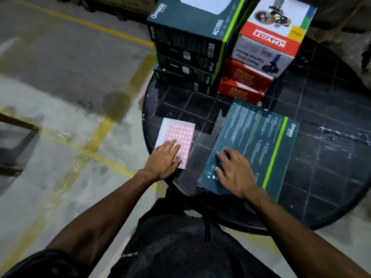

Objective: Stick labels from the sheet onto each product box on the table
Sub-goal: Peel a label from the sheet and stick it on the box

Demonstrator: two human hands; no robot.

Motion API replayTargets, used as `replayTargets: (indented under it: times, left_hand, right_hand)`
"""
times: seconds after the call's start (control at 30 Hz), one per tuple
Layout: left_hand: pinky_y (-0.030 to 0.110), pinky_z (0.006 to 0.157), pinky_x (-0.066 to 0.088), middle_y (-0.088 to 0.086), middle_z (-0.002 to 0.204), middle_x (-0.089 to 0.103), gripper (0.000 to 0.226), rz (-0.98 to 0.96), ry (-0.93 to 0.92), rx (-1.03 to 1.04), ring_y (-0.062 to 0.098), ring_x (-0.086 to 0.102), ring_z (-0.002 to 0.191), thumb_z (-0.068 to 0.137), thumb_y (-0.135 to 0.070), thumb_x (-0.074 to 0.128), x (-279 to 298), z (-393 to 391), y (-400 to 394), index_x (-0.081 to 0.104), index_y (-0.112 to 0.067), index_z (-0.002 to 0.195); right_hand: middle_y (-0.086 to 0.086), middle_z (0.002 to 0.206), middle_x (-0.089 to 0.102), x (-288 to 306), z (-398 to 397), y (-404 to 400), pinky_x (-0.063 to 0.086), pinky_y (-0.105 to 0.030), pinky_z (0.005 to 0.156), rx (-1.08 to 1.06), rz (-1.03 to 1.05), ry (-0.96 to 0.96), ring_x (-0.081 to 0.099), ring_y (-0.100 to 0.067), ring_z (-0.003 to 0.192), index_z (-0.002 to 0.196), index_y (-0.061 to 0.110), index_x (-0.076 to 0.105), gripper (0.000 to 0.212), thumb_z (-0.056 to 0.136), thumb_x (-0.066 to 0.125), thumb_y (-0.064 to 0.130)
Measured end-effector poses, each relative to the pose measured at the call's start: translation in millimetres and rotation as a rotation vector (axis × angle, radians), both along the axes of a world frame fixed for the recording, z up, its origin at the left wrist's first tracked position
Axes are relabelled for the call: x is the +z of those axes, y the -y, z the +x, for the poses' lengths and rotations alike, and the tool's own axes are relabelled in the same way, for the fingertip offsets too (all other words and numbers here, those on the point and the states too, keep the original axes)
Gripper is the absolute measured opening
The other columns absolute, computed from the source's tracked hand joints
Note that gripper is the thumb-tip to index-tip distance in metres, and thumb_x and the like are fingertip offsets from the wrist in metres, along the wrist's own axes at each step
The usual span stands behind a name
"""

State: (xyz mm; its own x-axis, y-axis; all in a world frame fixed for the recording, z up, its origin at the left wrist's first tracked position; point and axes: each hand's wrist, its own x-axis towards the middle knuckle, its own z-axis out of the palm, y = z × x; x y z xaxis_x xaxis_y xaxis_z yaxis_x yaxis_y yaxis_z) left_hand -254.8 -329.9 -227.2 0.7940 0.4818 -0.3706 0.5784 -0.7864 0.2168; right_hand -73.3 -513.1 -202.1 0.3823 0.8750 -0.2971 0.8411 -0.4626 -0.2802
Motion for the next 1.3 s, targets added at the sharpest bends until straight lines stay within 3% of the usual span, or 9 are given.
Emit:
replayTargets:
  times: [0.1,0.2,0.37,0.57,0.9,1.07,1.3]
  left_hand:
    - [0.046,0.116,0.025,0.013,0.158,0.026,0.069,0.023,-0.037,0.013,0.031,0.024,0.144,0.091,-0.049,0.022,-6.4,-2.7,-38.9,0.033,-0.01,0.148]
    - [0.044,0.119,0.019,0.011,0.16,0.02,0.06,0.016,-0.046,-0.011,0.028,0.018,0.146,0.098,-0.04,0.037,-9.8,2.6,-68.8,0.026,-0.013,0.15]
    - [0.044,0.119,0.007,0.007,0.163,0.007,0.071,0.002,-0.059,-0.147,0.025,0.007,0.149,0.098,-0.049,0.041,-22.0,10.8,-103.8,0.012,-0.018,0.155]
    - [0.044,0.119,0.005,0.006,0.163,0.0,0.077,0.012,-0.103,-0.267,0.025,0.002,0.15,0.097,-0.055,0.042,-35.8,8.5,-119.8,0.005,-0.022,0.155]
    - [0.044,0.116,0.019,0.005,0.16,0.016,0.085,0.018,-0.02,-0.231,0.025,0.019,0.145,0.087,-0.053,0.061,-41.3,11.7,-124.7,0.015,-0.023,0.153]
    - [0.043,0.108,0.028,0.006,0.16,0.013,0.09,0.057,-0.043,-0.253,0.026,0.027,0.138,0.083,-0.054,0.065,-39.1,17.3,-126.7,0.016,-0.022,0.152]
    - [0.044,0.11,0.026,0.006,0.162,0.01,0.091,0.049,-0.071,-0.262,0.027,0.025,0.139,0.085,-0.053,0.064,-33.8,19.9,-128.1,0.013,-0.021,0.153]
  right_hand:
    - [-0.013,0.129,0.053,-1.1,-7.9,-45.3,0.04,-0.043,0.098,0.026,0.05,0.032,0.05,-0.033,0.117,0.134,0.012,0.053,0.045,0.094,0.053,0.033]
    - [-0.01,0.124,0.057,-2.2,-14.3,-91.6,0.043,-0.041,0.095,-0.025,0.048,0.01,0.051,-0.029,0.113,0.13,0.014,0.057,0.037,0.096,0.053,0.029]
    - [-0.006,0.112,0.059,-17.8,-16.0,-154.3,0.049,-0.04,0.084,-0.253,0.037,-0.128,0.053,-0.024,0.104,0.118,0.021,0.063,0.028,0.097,0.047,0.031]
    - [-0.008,0.129,0.051,-32.1,-15.9,-193.4,0.049,-0.042,0.091,-0.433,0.023,-0.153,0.053,-0.026,0.116,0.135,0.016,0.053,0.038,0.099,0.052,0.03]
    - [-0.009,0.118,0.058,-43.9,-21.3,-211.0,0.049,-0.038,0.077,-0.385,-0.051,0.016,0.06,-0.028,0.099,0.124,0.02,0.063,0.028,0.101,0.05,0.029]
    - [-0.004,0.109,0.06,-45.3,-25.0,-212.5,0.051,-0.038,0.075,-0.363,-0.026,0.041,0.059,-0.023,0.09,0.113,0.02,0.066,0.019,0.097,0.057,0.022]
    - [-0.005,0.107,0.06,-45.5,-24.3,-214.9,0.044,-0.035,0.072,-0.349,-0.032,0.078,0.057,-0.023,0.089,0.107,0.018,0.063,0.016,0.094,0.055,0.013]
